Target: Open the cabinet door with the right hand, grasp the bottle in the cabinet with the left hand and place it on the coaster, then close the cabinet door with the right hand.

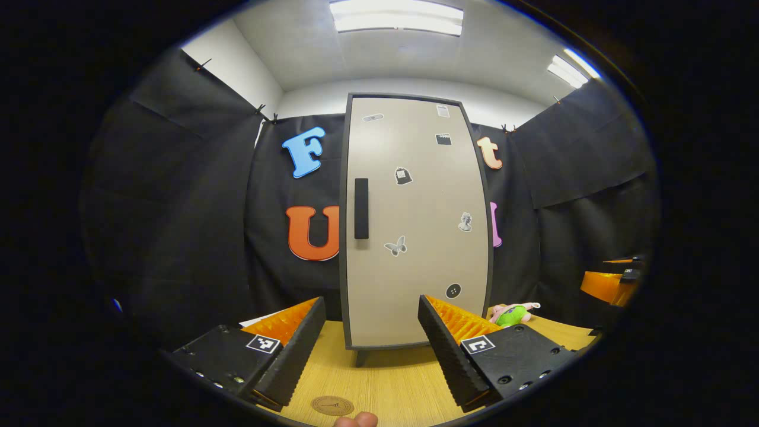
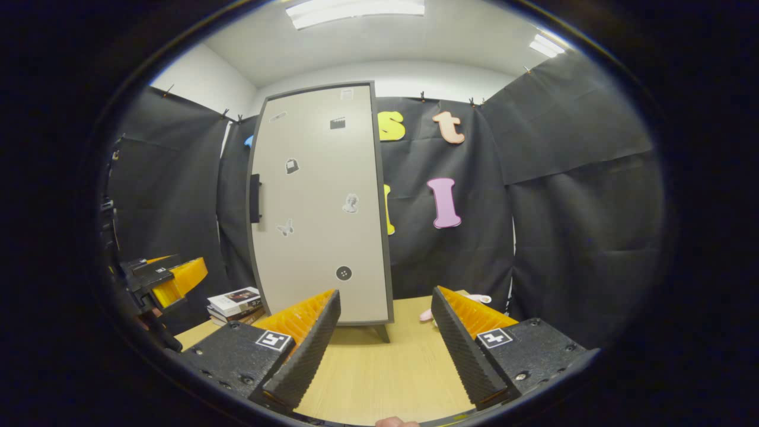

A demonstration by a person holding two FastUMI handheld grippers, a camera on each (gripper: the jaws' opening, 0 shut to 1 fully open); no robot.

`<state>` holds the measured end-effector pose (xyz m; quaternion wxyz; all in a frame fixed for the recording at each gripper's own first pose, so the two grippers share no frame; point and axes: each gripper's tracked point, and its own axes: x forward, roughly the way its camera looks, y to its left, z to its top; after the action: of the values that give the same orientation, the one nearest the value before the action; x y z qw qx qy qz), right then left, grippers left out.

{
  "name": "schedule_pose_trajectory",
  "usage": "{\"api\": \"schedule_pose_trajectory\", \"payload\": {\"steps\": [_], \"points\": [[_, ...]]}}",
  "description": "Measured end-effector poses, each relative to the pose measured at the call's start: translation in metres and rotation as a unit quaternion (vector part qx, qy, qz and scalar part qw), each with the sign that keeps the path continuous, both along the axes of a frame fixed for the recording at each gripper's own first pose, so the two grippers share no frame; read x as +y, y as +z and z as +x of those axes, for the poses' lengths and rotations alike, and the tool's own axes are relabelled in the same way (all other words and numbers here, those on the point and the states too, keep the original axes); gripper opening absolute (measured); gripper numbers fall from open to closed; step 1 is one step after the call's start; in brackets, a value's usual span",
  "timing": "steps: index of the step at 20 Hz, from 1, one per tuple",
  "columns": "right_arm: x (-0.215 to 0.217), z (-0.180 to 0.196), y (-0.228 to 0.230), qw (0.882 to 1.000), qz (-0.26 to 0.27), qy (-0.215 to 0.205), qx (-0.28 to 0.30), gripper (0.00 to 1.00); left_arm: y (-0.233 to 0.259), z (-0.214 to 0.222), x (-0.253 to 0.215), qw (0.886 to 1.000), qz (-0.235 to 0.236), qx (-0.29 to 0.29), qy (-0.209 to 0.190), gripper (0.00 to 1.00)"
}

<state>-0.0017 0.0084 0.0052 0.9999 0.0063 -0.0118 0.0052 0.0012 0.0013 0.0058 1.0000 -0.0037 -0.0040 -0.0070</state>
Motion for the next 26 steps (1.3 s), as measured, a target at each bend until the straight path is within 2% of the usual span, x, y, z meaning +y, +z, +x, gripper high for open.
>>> {"api": "schedule_pose_trajectory", "payload": {"steps": [1,2,4,5,10,15,16,18,19,20,22,23,24,25,26], "points": [[0.0,0.001,-0.001,1.0,0.0,0.0,0.0,0.99,0.0,0.0,0.0,1.0,0.001,0.0,-0.001,0.95],[0.001,0.0,0.0,1.0,0.0,0.0,0.0,0.94,0.0,0.001,0.001,1.0,0.001,0.001,-0.001,0.95],[0.002,0.0,-0.001,1.0,0.001,0.0,0.0,0.98,0.001,0.001,0.002,1.0,0.003,0.001,-0.001,0.95],[0.002,0.0,-0.001,1.0,0.001,0.0,0.001,0.94,0.001,0.001,0.002,1.0,0.003,0.001,-0.001,0.95],[-0.002,0.002,0.0,1.0,-0.011,-0.009,-0.001,0.94,0.0,0.0,0.006,1.0,-0.002,0.005,0.005,0.95],[0.005,0.016,0.0,1.0,-0.013,0.011,0.014,0.94,0.0,-0.001,0.009,1.0,-0.003,0.005,0.011,0.95],[0.011,0.021,-0.001,0.999,-0.011,0.024,0.023,0.99,0.0,-0.002,0.008,1.0,-0.002,0.005,0.01,0.95],[0.022,0.033,0.007,0.998,-0.003,0.051,0.032,0.99,-0.001,-0.002,0.008,1.0,-0.001,0.005,0.009,0.95],[0.028,0.04,0.012,0.997,0.002,0.068,0.034,0.94,0.0,-0.003,0.009,1.0,0.002,0.006,0.011,0.95],[0.035,0.047,0.019,0.996,0.006,0.083,0.034,1.0,0.0,-0.004,0.01,1.0,0.006,0.004,0.014,0.95],[0.044,0.065,0.033,0.994,0.007,0.101,0.031,0.94,0.004,-0.003,0.013,1.0,0.013,-0.001,0.017,0.95],[0.047,0.077,0.038,0.994,0.007,0.104,0.032,0.94,0.002,-0.004,0.013,1.0,0.016,0.001,0.017,0.95],[0.055,0.088,0.045,0.993,0.01,0.113,0.031,0.99,0.003,-0.005,0.014,1.0,0.022,0.001,0.017,0.95],[0.067,0.1,0.052,0.991,0.012,0.126,0.032,0.94,0.004,-0.007,0.017,0.999,0.028,0.001,0.02,0.95],[0.079,0.109,0.059,0.99,0.011,0.138,0.034,0.99,0.004,-0.008,0.019,0.999,0.031,0.002,0.023,0.95]]}}
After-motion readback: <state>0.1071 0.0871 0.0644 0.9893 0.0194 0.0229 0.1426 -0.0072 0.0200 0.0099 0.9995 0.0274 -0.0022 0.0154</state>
